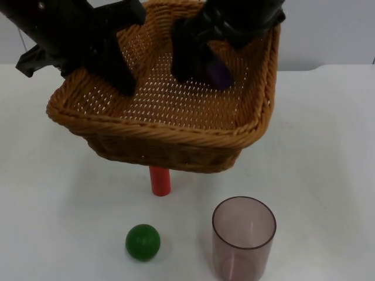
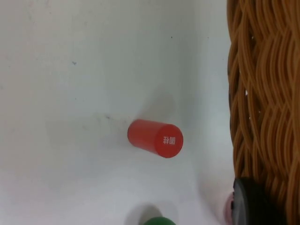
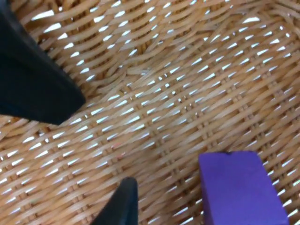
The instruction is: Pick up the basket with the left hand and place the triangular block into the basket with the right hand.
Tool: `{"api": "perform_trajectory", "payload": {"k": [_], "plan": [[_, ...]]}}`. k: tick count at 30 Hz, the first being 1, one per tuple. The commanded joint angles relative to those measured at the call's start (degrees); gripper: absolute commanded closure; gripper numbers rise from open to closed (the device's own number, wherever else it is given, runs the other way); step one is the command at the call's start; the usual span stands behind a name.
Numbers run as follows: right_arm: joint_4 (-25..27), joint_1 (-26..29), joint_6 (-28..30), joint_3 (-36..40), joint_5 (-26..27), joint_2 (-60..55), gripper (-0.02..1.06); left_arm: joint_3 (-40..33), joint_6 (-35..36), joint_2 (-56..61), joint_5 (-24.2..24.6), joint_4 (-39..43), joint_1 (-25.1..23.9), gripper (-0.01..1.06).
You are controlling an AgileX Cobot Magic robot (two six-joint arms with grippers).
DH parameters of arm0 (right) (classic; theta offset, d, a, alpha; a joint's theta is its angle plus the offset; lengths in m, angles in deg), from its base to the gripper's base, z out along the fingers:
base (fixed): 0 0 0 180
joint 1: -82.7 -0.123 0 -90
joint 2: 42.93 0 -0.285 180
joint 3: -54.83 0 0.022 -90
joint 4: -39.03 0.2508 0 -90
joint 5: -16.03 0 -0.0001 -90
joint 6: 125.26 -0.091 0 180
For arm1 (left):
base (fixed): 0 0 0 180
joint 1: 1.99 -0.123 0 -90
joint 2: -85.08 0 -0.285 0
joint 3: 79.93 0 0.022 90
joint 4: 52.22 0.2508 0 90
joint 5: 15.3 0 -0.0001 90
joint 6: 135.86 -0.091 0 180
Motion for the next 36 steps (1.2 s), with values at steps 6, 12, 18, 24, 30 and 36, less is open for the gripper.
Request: {"api": "perform_trajectory", "payload": {"k": [6, 12, 18, 24, 30, 36], "plan": [[0.3, 0.2, -0.6, -0.2, 4.7, 7.9, 0.0, 0.2, 0.0, 0.5, 0.5, -1.9, 0.3, 1.05], [2.7, 6.2, -3.9, -0.2, 4.7, 15.5, 0.0, 0.2, 0.0, 0.5, 0.5, -1.9, 0.3, 1.05], [5.6, 15.1, -4.2, 0.0, 3.6, 20.0, 0.0, 0.2, 0.0, 0.5, 0.1, -1.9, 0.3, 1.05], [6.2, 26.3, -4.2, 6.4, 2.8, 26.9, 0.0, 0.2, 0.0, 0.5, -1.3, -1.9, 0.3, 1.05], [5.8, 32.2, -4.2, 16.1, 3.9, 34.3, 0.0, 0.2, 0.8, 0.5, -4.4, -1.9, 0.3, 1.05], [4.6, 32.4, -4.2, 23.4, 4.7, 40.4, 0.0, 0.3, 2.9, -0.2, -9.7, -3.7, 0.4, 1.05]]}}
